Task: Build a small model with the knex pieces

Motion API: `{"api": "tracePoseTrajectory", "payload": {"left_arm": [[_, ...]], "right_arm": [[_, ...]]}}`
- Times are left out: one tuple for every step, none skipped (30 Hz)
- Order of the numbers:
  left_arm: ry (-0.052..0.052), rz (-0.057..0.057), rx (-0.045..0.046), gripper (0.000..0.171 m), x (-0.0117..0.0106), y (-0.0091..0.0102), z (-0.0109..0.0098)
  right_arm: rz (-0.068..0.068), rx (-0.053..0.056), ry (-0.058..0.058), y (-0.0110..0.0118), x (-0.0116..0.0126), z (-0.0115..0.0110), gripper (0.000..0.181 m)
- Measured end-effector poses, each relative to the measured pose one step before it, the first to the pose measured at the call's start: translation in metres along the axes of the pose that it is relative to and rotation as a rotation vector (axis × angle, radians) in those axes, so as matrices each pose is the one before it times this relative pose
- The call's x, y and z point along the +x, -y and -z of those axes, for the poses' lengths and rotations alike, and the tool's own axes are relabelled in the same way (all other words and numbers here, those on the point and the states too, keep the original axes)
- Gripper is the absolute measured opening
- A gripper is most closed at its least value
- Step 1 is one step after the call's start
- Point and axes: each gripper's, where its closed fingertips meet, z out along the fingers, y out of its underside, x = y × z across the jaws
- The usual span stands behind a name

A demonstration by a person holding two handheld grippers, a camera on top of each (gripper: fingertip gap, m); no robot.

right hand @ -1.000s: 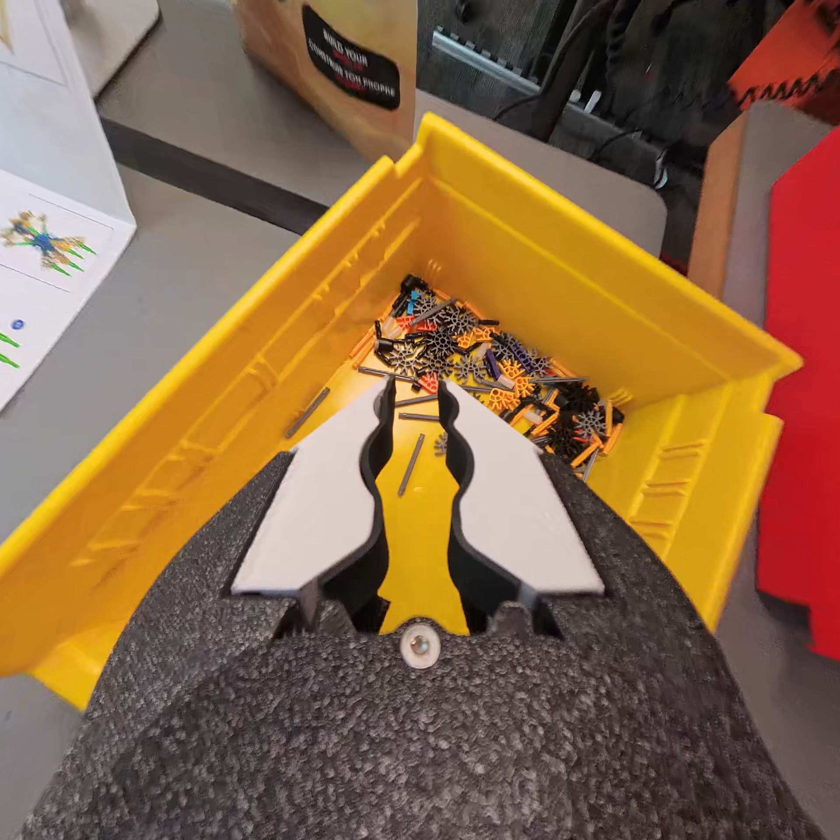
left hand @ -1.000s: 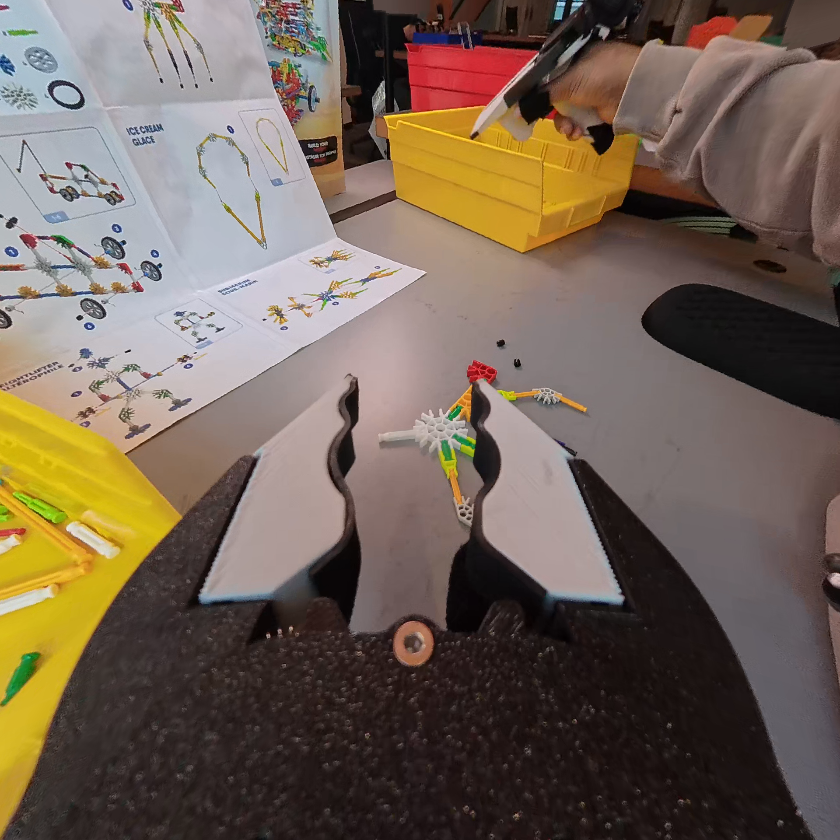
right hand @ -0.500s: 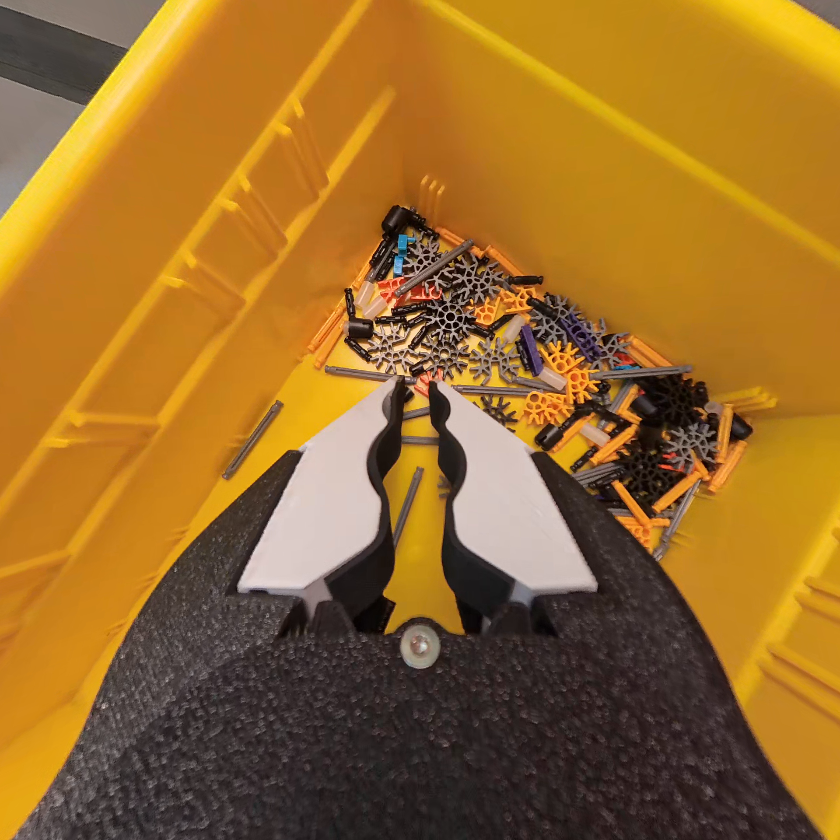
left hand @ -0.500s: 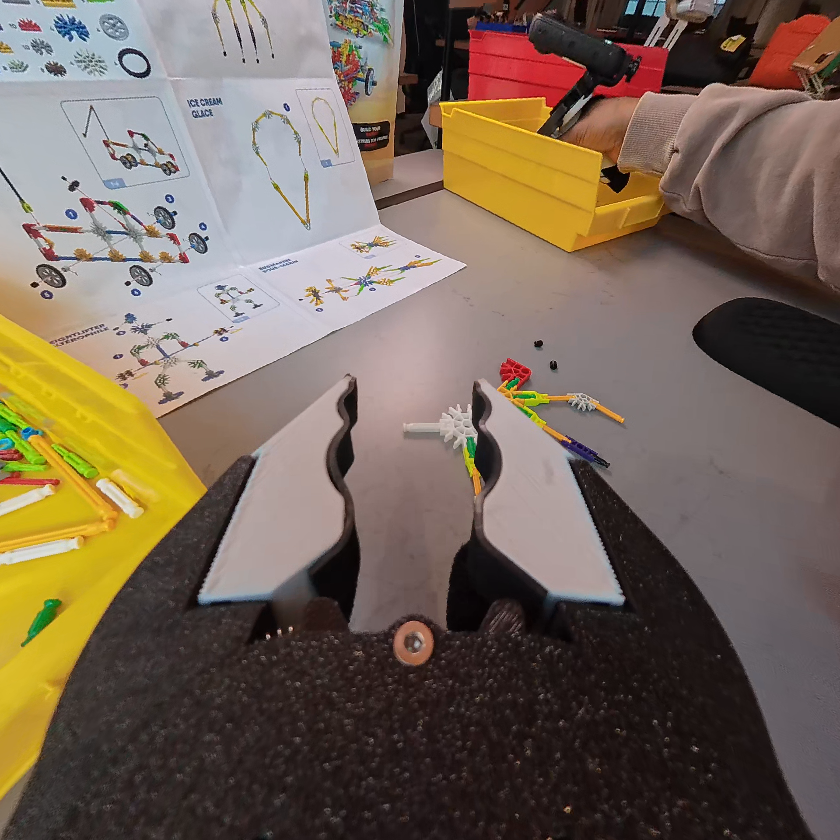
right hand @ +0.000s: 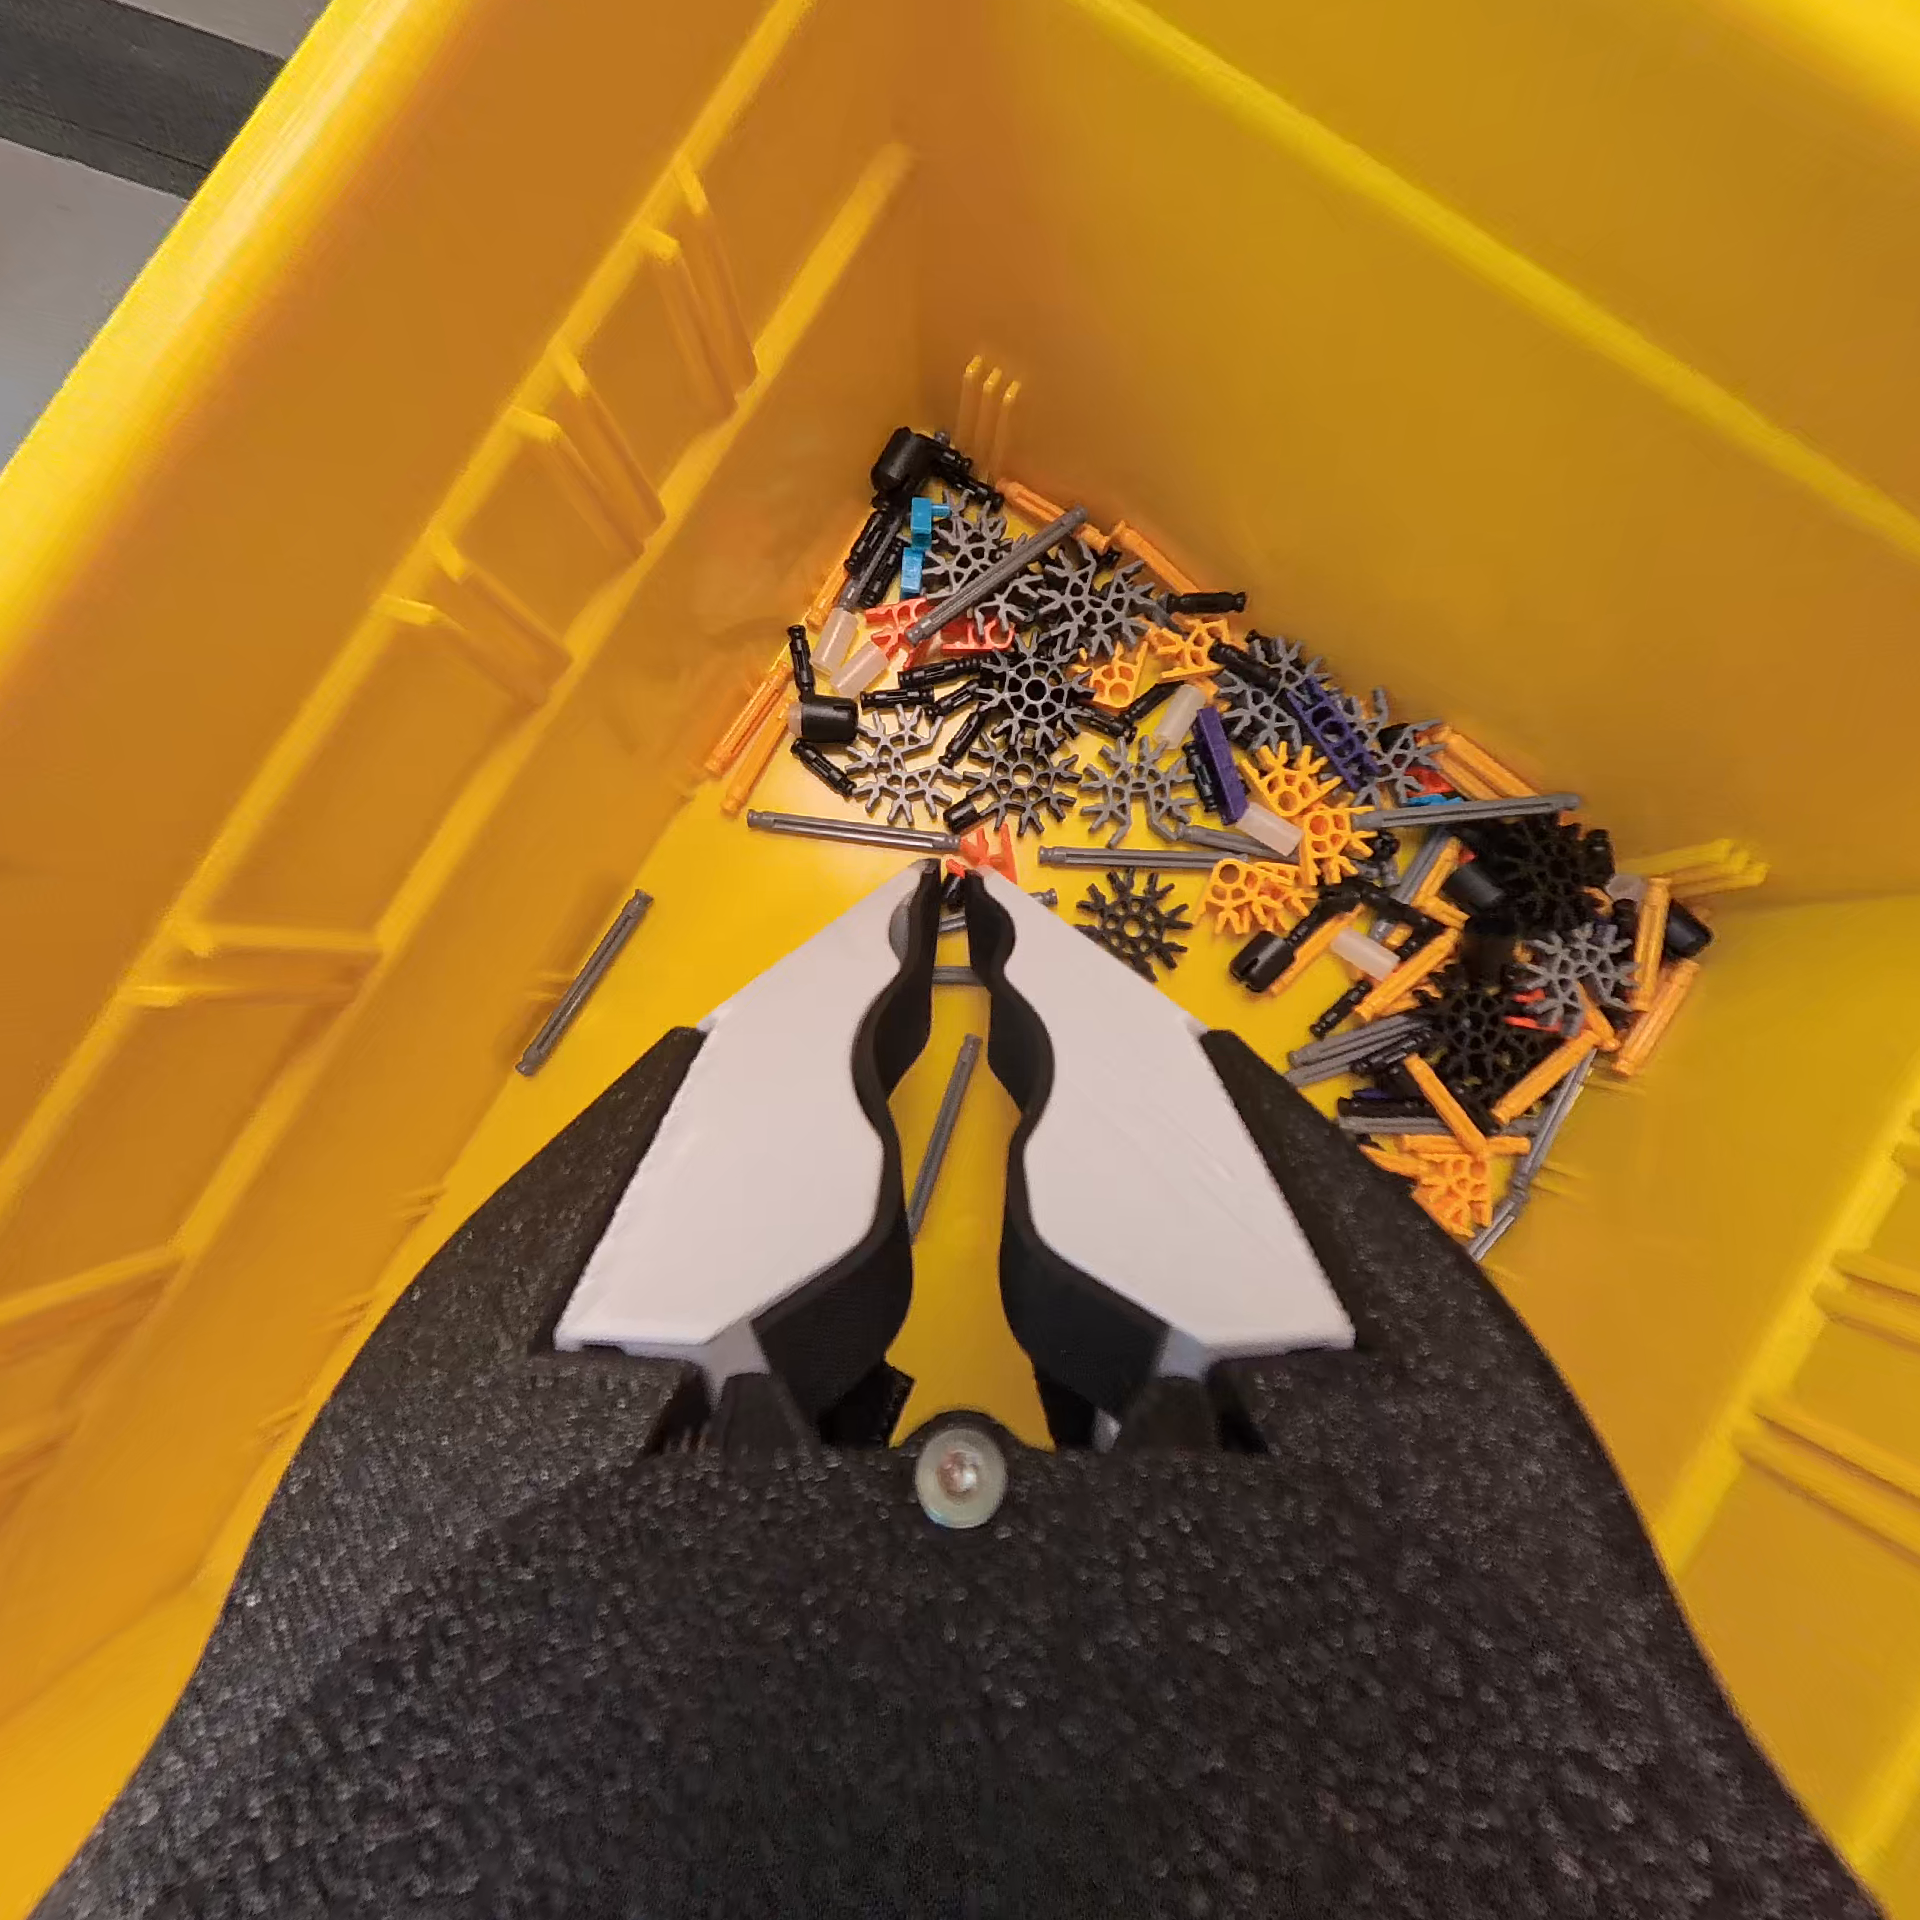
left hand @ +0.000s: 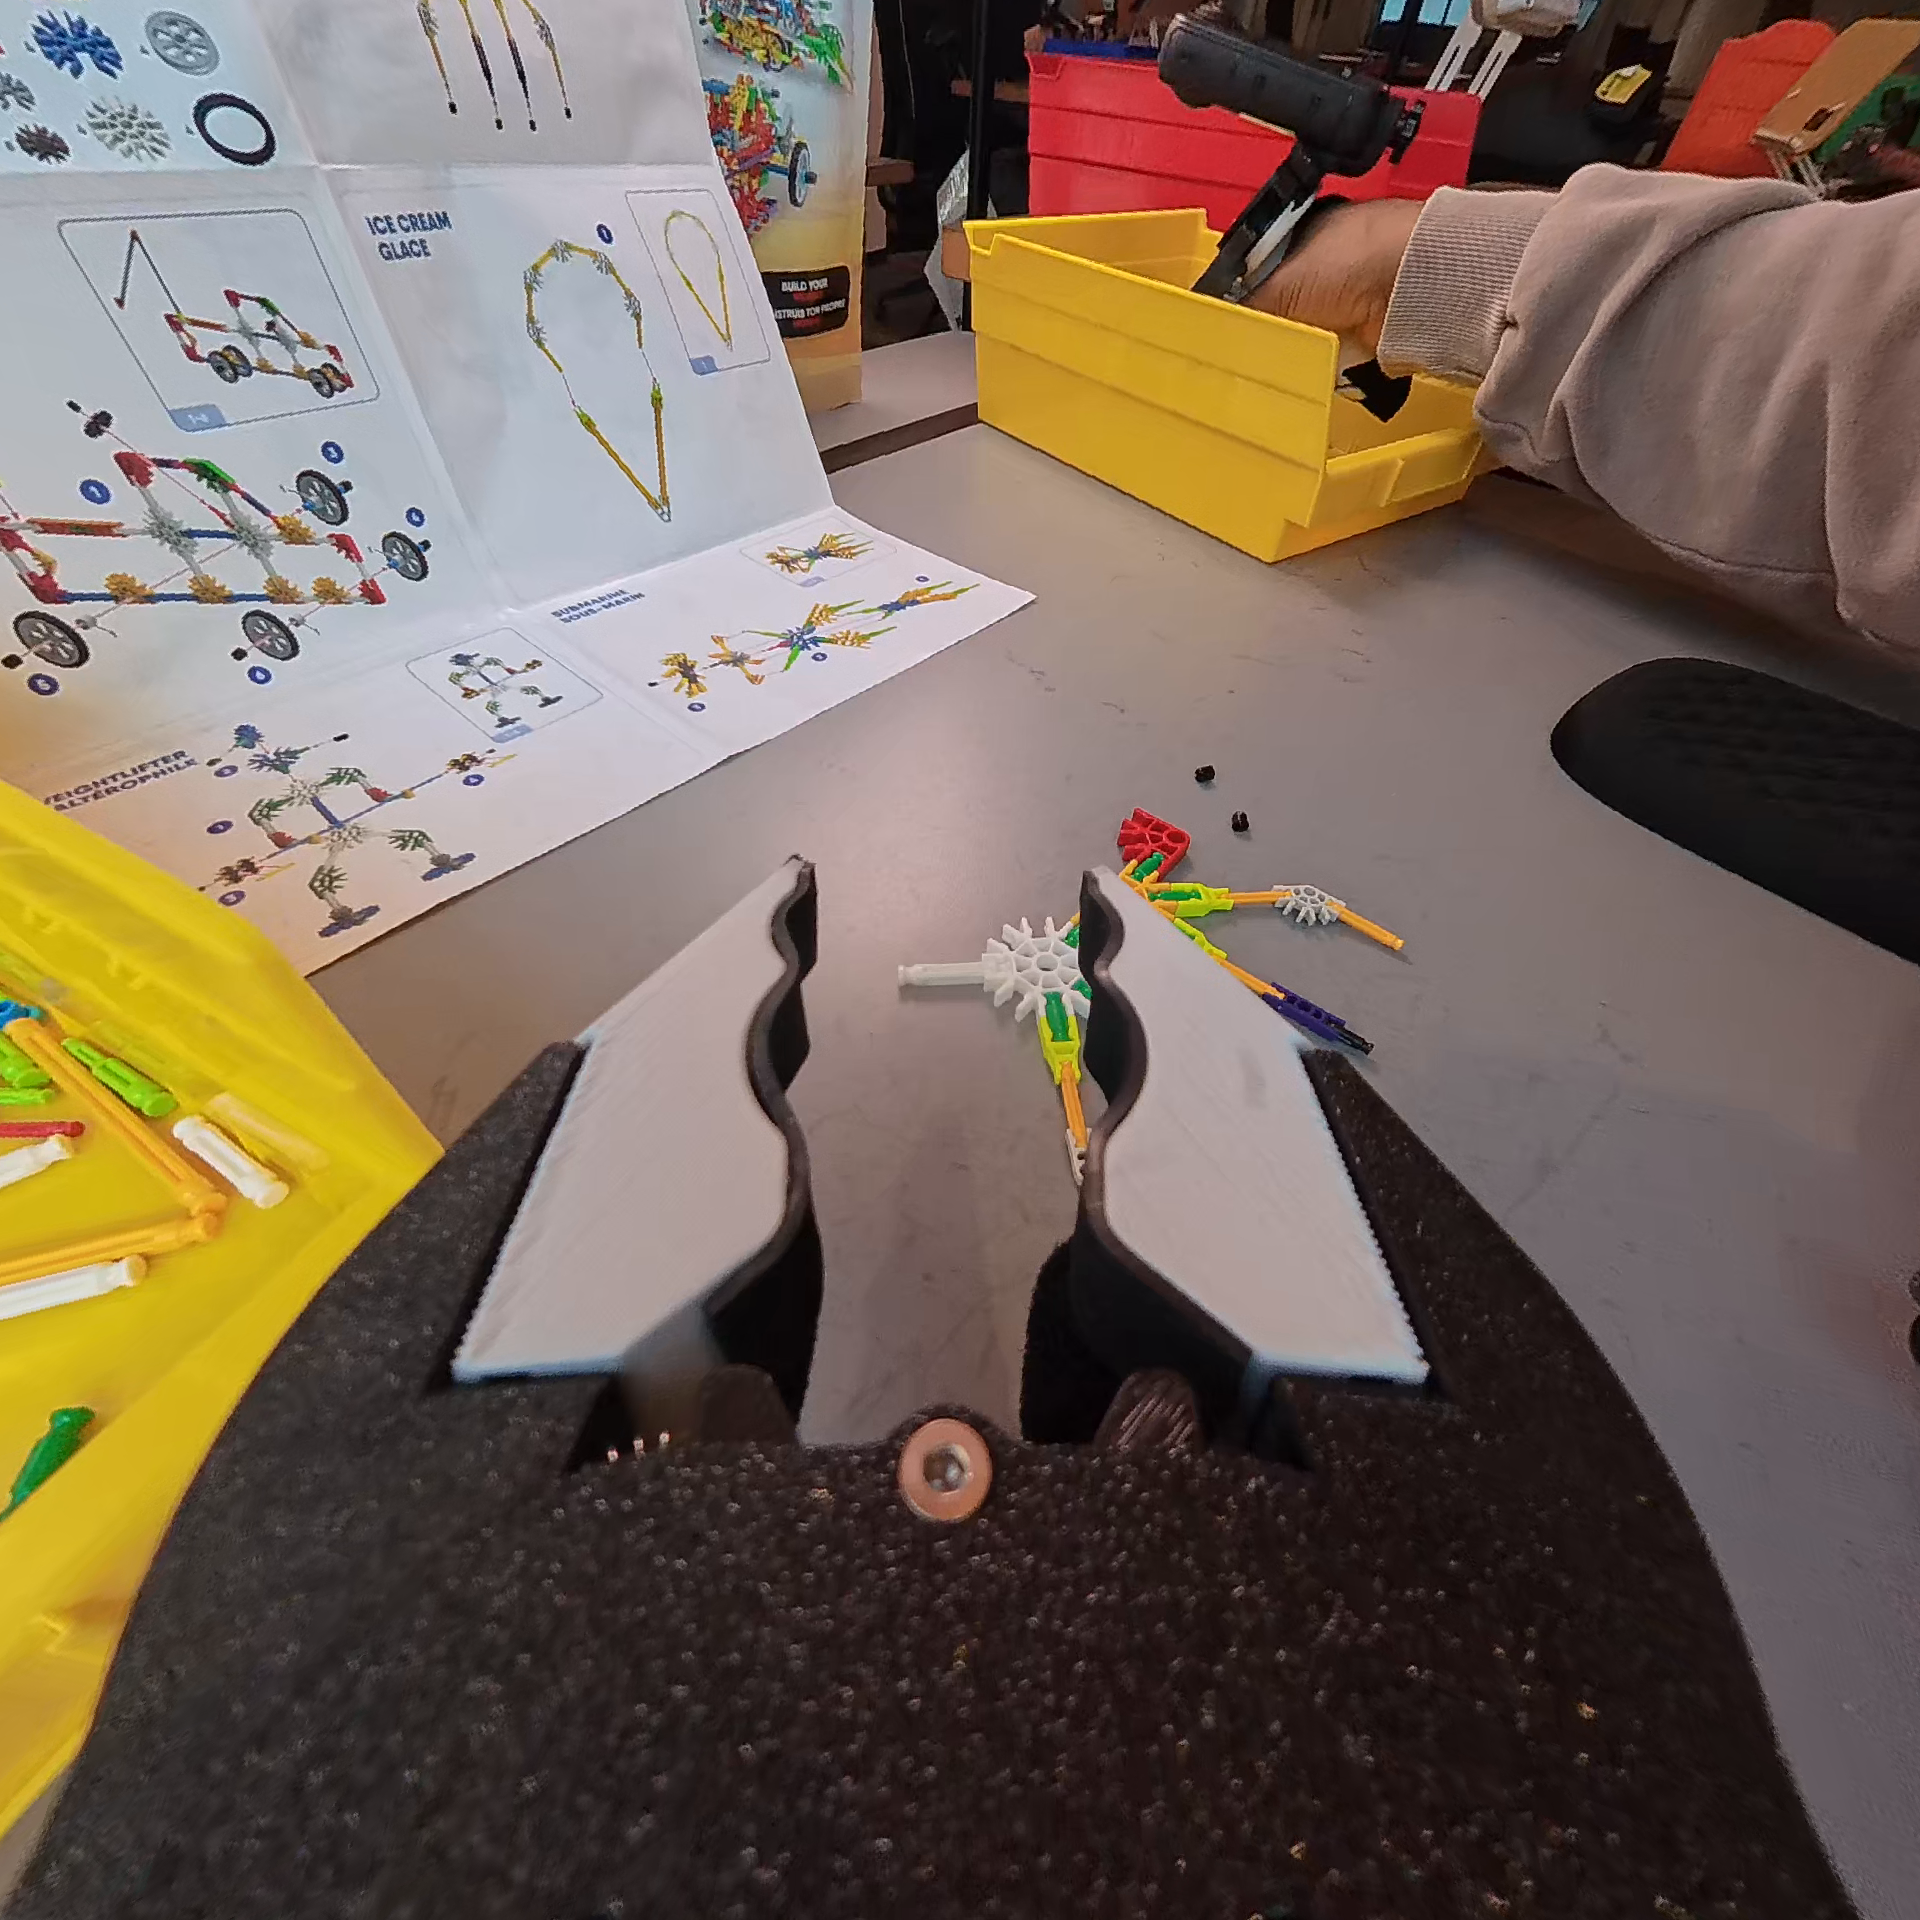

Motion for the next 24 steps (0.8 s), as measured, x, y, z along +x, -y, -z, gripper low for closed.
{"api": "tracePoseTrajectory", "payload": {"left_arm": [[-0.0001,-0.0026,0.00113,0.051,0.00037,0.00027,0.00016],[-0.0001,-0.0023,0.00182,0.051,0.00033,0.00024,0.00022],[-0.0004,-0.0011,0.00185,0.051,0.00024,0.00036,0.00023],[-0.0004,-0.0003,0.00151,0.051,0.00007,0.00023,0.00022],[-0.0007,-0.0001,0.00107,0.051,0.00017,0.0002,0.00013],[-0.001,-0.0002,0.0002,0.051,0.00013,0.00003,-0.00001],[-0.0014,-0.0009,-0.00042,0.051,0.00032,-0.00005,-0.00005],[-0.0014,-0.002,-0.00016,0.051,0.00046,0.00007,-0.00004],[-0.0008,-0.003,0.00081,0.051,0.00052,0.00014,0.00012],[-0.0003,-0.0034,0.00206,0.051,0.00046,0.00043,0.00038],[-0.0003,-0.0026,0.00297,0.051,0.00056,0.00064,0.00043],[-0.0013,-0.0016,0.00414,0.051,0.00082,0.00092,0.00071],[-0.0016,-0.0013,0.00487,0.051,0.00074,0.00089,0.0008],[-0.002,-0.0012,0.00512,0.051,0.0009,0.00104,0.00076],[-0.0022,-0.0014,0.00476,0.051,0.00082,0.00104,0.00061],[-0.0016,-0.0021,0.00356,0.051,0.0008,0.00093,0.00043],[-0.0029,0.0011,0.00328,0.051,0.00099,0.0012,0.00005],[-0.0108,0.008,0.00837,0.051,0.00242,0.0024,-0.0001],[-0.0218,0.0146,0.01696,0.051,0.00437,0.00406,-0.0003],[-0.0307,0.0209,0.02244,0.05,0.00608,0.00539,-0.00065],[-0.0419,0.0306,0.02834,0.049,0.00803,0.00656,-0.00124],[-0.0614,0.0449,0.03435,0.047,0.01061,0.00735,-0.00179],[-0.0764,0.0548,0.03273,0.043,0.01229,0.00659,-0.00244],[-0.0778,0.0614,0.02612,0.04,0.01163,0.00498,-0.00333]], "right_arm": [[-0.0051,-0.0103,0.0072,-0.00189,-0.00092,0.00017,0.004],[0.002,-0.0144,0.0057,-0.00334,-0.00112,-0.00083,0.005],[-0.0015,0.0104,-0.0031,0.00025,0.00009,0.00055,0.004],[-0.0007,0.0047,-0.0012,-0.00052,0.00008,0.00033,0.004],[-0.0052,0.003,0.001,-0.00052,-0.00007,0.00015,0.004],[-0.0053,0.0039,0.0012,-0.00027,-0.00011,0.00001,0.004],[-0.0023,0.0038,0.0001,-0.00016,0.00005,0.00007,0.004],[-0.0007,0.0018,0.0001,-0.00015,0.00001,0.00015,0.004],[0.0014,0.0009,0.0009,-0.00006,-0.00008,0.00031,0.003],[-0.0011,0.0023,0.0058,-0.00015,-0.00063,0.00076,0.003],[0.0008,0.0253,0.0198,0.00305,-0.00304,0.00292,0.003],[-0.009,0.0618,0.0256,0.00874,-0.00516,0.00805,0.003],[-0.0081,0.0894,0.0367,0.01425,-0.0098,0.01392,0.004],[0.0145,0.1296,0.051,0.02171,-0.01749,0.01944,0.004],[0.037,0.1389,0.0553,0.02501,-0.0246,0.02195,0.004],[0.0563,0.1268,0.0709,0.02513,-0.03246,0.02088,0.004],[0.0646,0.1061,0.0856,0.02308,-0.03903,0.01684,0.004],[0.0714,0.0877,0.0909,0.01984,-0.04293,0.01086,0.004],[0.0844,0.0739,0.083,0.01622,-0.04383,0.00474,0.004],[0.0899,0.0492,0.0767,0.0113,-0.04296,-0.00126,0.004],[0.0828,0.0308,0.0701,0.00786,-0.04073,-0.00607,0.004],[0.0656,0.0315,0.0575,0.00733,-0.03661,-0.00966,0.003],[0.0456,0.041,0.057,0.00814,-0.03365,-0.01163,0.004],[0.0276,0.0354,0.0646,0.0069,-0.03122,-0.01324,0.003]]}}
